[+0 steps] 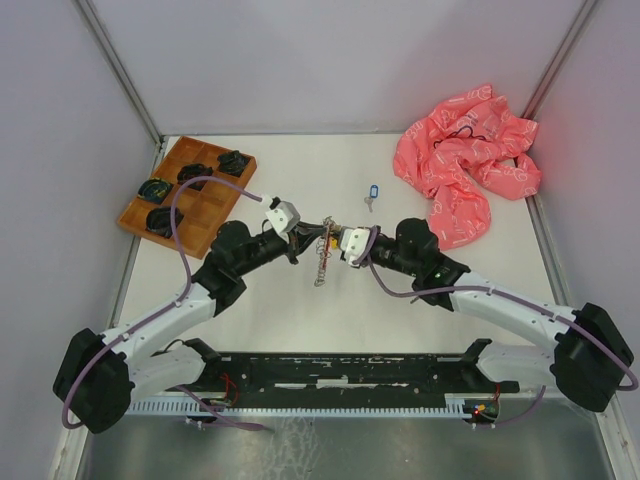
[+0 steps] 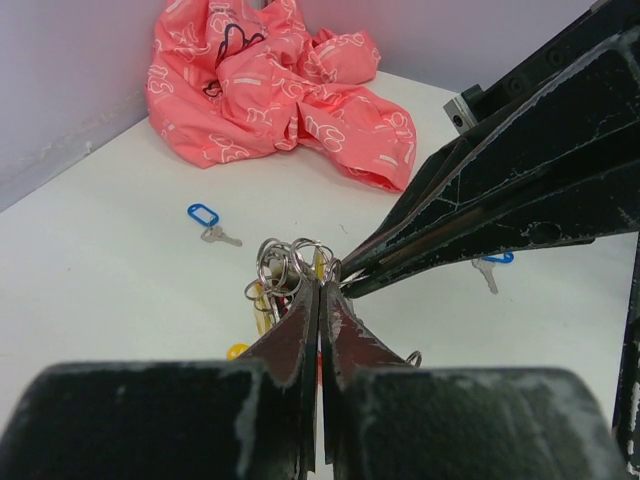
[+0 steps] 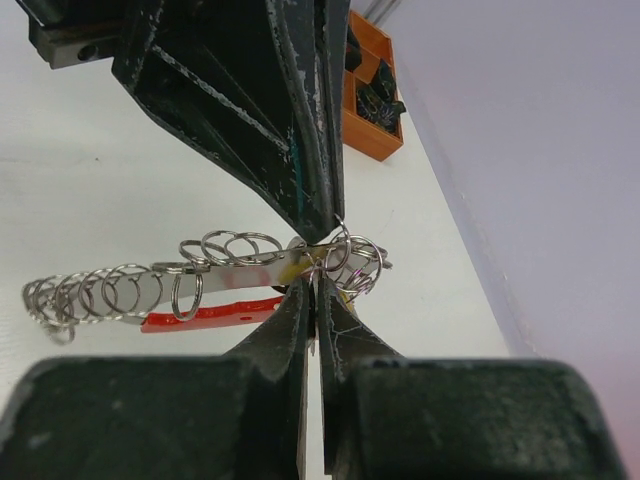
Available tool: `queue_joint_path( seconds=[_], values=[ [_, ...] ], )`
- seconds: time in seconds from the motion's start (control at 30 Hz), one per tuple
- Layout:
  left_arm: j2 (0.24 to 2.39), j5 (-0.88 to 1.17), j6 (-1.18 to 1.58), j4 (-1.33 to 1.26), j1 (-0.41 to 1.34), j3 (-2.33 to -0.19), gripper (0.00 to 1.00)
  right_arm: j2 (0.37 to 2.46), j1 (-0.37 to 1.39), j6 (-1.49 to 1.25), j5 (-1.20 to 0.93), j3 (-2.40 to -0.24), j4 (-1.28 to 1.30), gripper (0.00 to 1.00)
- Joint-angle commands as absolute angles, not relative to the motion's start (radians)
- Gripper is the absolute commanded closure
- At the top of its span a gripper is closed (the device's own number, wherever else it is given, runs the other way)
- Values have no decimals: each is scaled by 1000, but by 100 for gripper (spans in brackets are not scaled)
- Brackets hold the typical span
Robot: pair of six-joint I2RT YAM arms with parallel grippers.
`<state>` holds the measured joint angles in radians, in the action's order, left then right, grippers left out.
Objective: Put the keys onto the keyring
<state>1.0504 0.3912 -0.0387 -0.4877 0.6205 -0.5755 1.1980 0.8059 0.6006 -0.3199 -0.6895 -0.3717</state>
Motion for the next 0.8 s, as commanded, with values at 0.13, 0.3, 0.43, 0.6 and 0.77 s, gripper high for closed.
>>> queue_joint_path(
  seconds=[0.13, 0.3, 0.43, 0.6, 0.77],
  values=[
    [1022, 353, -37, -510, 621, -604, 97, 1138, 809, 585, -227, -710, -308, 80],
    [1023, 344, -49, -435, 619, -627, 97, 1104, 808, 559, -149, -712, -270, 66],
    [1032, 334, -35, -416, 620, -638, 97, 1089, 808, 482, -222, -712, -259, 60],
    [1048, 291, -2, -385, 620, -660, 97, 1104, 808, 333, -245, -699, -308, 58],
    [1064, 249, 36, -321, 620, -709, 97, 1147, 808, 200, -240, -725, -300, 55]
  ],
)
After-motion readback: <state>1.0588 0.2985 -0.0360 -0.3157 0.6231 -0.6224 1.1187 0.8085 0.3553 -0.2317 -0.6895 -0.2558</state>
